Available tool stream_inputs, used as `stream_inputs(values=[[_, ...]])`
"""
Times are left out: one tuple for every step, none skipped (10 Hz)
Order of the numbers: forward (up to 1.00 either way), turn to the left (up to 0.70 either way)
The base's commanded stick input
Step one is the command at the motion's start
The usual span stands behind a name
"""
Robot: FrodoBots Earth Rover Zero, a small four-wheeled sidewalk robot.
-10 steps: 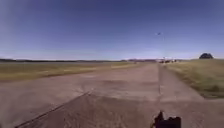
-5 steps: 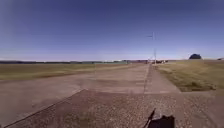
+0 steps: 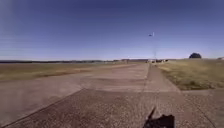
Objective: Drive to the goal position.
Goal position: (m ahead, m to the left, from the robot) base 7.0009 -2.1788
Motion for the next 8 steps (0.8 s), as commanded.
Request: stream_inputs(values=[[0.7,-0.35],[0.7,-0.35],[0.7,-0.35],[0.7,-0.35],[0.7,-0.35],[0.7,-0.35],[0.7,-0.35],[0.7,-0.35]])
